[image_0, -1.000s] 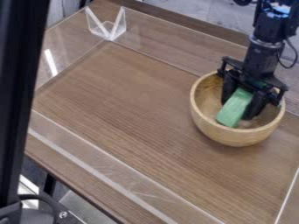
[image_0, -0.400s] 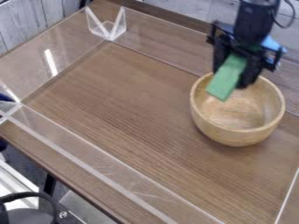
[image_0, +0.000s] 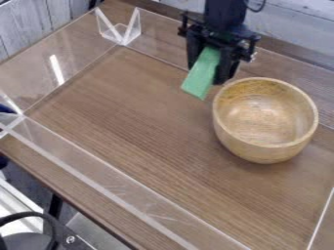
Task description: Remove the green block from inside the brown bowl and put it on the table
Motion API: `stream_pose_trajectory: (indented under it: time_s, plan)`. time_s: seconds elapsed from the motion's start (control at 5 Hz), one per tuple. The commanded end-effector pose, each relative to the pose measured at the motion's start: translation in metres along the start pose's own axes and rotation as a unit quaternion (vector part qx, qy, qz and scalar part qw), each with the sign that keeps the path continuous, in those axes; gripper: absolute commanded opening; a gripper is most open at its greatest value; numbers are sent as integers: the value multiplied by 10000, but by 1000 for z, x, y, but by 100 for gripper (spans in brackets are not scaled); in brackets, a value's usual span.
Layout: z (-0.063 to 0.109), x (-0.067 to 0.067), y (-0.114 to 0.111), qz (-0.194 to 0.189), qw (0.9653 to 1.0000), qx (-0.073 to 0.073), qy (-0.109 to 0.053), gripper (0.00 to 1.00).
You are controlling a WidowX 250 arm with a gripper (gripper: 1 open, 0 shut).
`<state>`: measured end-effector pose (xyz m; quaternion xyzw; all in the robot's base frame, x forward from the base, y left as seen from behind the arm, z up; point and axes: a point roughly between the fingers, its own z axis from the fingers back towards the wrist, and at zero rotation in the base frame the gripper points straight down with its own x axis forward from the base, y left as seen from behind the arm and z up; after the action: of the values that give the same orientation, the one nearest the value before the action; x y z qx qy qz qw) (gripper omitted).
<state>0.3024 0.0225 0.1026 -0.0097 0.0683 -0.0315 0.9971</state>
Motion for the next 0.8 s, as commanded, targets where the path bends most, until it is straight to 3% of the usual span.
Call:
stream_pose_trajectory:
  time_s: [0.0,0.6]
  plan:
    - [11,-11,12,44,9995,111,-299,0]
    - [-48,-45,21,20,9998,146,165,0]
